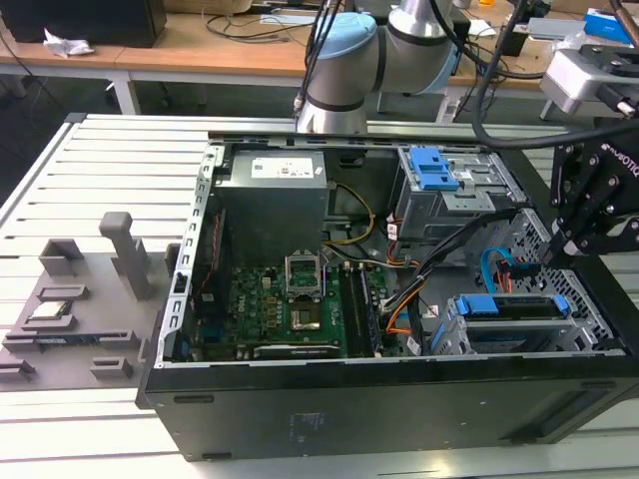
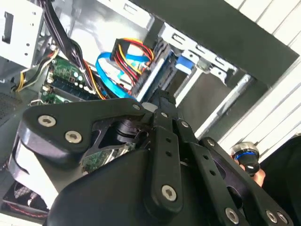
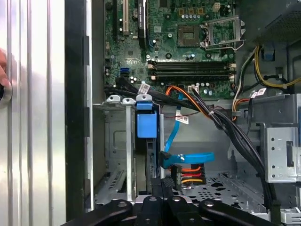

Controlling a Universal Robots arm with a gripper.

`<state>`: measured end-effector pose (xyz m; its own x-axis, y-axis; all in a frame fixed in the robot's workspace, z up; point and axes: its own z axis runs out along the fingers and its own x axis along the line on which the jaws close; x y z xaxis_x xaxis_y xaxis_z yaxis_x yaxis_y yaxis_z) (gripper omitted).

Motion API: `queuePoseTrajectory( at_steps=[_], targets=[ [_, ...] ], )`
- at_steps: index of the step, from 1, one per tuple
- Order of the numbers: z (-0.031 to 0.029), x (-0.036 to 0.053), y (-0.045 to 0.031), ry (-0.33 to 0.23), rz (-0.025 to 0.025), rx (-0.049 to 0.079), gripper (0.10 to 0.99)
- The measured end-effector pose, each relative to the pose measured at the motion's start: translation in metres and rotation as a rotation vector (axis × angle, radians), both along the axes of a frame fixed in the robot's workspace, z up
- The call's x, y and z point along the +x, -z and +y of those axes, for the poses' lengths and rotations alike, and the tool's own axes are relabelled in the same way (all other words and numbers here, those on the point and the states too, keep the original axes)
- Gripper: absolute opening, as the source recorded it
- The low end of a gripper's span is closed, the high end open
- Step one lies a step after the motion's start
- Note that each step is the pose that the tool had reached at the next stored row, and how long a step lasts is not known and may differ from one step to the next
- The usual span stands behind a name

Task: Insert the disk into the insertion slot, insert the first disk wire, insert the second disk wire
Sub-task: 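Insert the first disk wire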

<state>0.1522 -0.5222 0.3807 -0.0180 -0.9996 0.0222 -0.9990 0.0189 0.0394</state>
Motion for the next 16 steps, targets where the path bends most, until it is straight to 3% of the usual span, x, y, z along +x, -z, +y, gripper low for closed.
queuePoseTrajectory(
  at_steps=[4, 9, 11, 12, 13, 16],
  targets=[
    [0.0121, 0.0017, 0.0130, 0.000, 0.0000, -0.002, 0.106],
    [0.0121, 0.0017, 0.0131, 0.000, 0.0001, -0.002, 0.114],
    [0.0121, 0.0017, 0.0131, 0.000, 0.0000, -0.002, 0.235],
    [0.0121, 0.0017, 0.0131, 0.000, 0.0000, -0.002, 0.235],
    [0.0121, 0.0017, 0.0131, 0.000, 0.0000, -0.002, 0.302],
    [0.0132, 0.0003, 0.0151, 0.000, 0.0000, -0.007, 0.302]
  ],
)
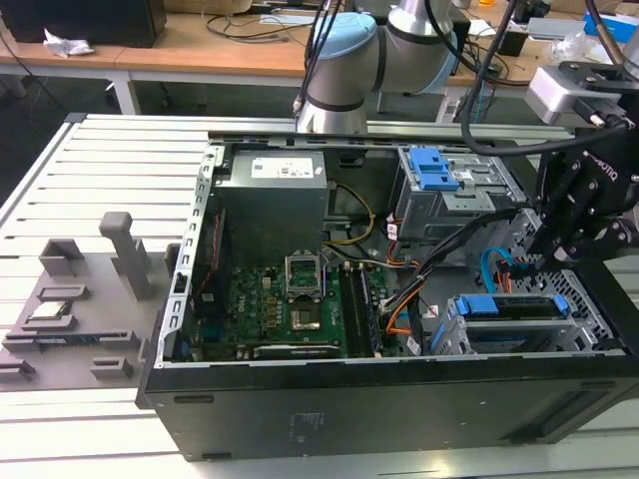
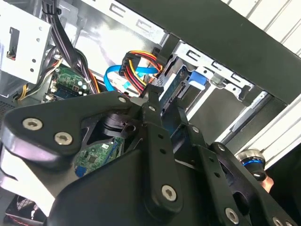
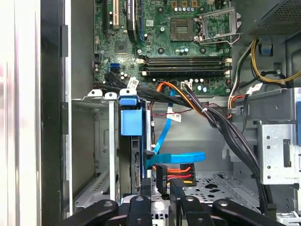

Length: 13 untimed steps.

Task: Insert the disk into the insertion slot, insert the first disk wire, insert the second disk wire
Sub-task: 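Insert the first disk wire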

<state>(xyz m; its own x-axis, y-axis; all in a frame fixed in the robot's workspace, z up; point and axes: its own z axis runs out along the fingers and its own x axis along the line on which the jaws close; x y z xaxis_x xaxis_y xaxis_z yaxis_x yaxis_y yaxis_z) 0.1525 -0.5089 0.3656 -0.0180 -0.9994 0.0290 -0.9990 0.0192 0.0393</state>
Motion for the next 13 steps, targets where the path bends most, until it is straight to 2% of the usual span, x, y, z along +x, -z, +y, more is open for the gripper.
queuePoseTrajectory(
  at_steps=[4, 8, 13],
  targets=[
    [0.0037, -0.0026, 0.0049, 0.000, 0.0000, -0.005, 0.302],
    [0.0040, -0.0071, 0.0127, 0.000, 0.0000, -0.024, 0.302],
    [0.0039, -0.0071, 0.0152, 0.000, 0.0000, -0.026, 0.302]
  ],
)
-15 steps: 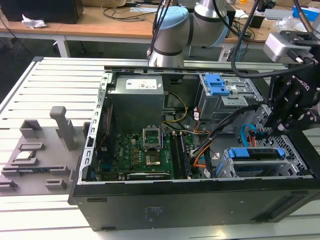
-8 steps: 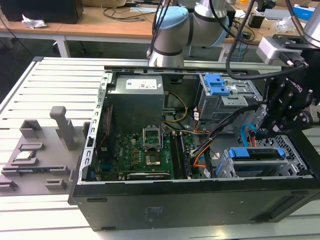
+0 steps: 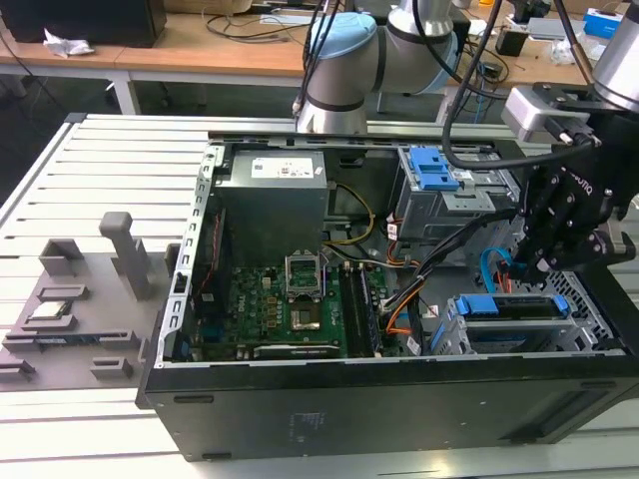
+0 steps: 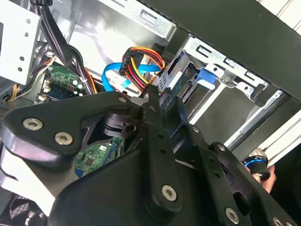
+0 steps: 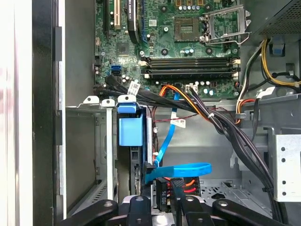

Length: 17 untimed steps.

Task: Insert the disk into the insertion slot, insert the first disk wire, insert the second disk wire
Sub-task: 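Insert the first disk wire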

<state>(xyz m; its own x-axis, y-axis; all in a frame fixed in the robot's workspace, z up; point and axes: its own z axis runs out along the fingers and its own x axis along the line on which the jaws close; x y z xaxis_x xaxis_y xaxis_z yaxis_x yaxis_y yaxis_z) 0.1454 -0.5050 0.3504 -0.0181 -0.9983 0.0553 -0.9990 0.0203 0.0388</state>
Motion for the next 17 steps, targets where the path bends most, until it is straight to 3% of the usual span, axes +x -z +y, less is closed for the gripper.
queuePoseTrajectory(
  at_steps=[2, 8, 12, 17],
  targets=[
    [0.0000, 0.0001, 0.0000, 0.000, 0.0000, 0.000, 0.165],
    [-0.0005, 0.0006, 0.0003, 0.000, 0.0000, 0.000, 0.165],
    [-0.0012, 0.0101, 0.0021, 0.000, 0.0028, 0.000, 0.165],
    [-0.0175, 0.0102, 0.0045, 0.000, 0.0029, 0.000, 0.165]
  ],
)
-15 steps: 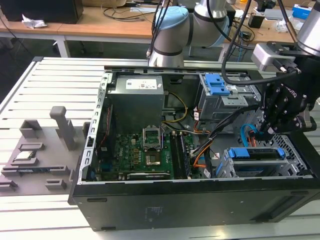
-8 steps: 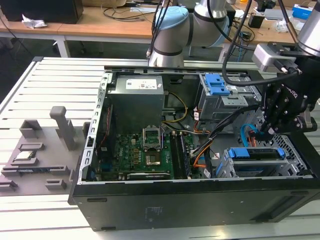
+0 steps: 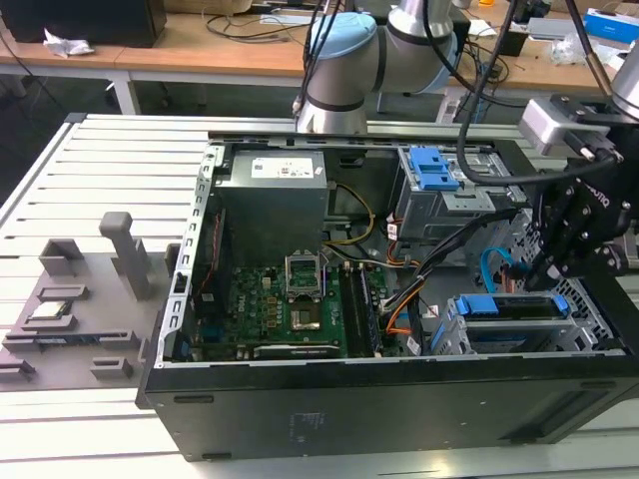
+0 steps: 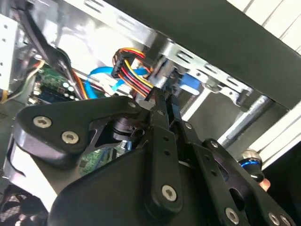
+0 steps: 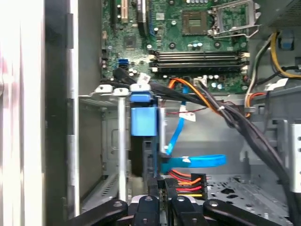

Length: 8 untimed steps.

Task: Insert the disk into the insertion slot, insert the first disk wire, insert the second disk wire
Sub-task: 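Insert the first disk wire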

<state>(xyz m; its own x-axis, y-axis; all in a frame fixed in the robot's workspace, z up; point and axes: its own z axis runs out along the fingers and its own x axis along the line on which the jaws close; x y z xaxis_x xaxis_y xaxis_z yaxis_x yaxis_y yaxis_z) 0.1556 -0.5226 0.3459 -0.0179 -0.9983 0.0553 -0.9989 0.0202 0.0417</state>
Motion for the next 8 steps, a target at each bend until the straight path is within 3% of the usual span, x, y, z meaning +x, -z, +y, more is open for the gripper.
queuePoseTrajectory(
  at_steps=[8],
  targets=[
    [-0.0017, -0.0016, 0.0041, 0.000, 0.0000, 0.004, 0.165]
  ],
)
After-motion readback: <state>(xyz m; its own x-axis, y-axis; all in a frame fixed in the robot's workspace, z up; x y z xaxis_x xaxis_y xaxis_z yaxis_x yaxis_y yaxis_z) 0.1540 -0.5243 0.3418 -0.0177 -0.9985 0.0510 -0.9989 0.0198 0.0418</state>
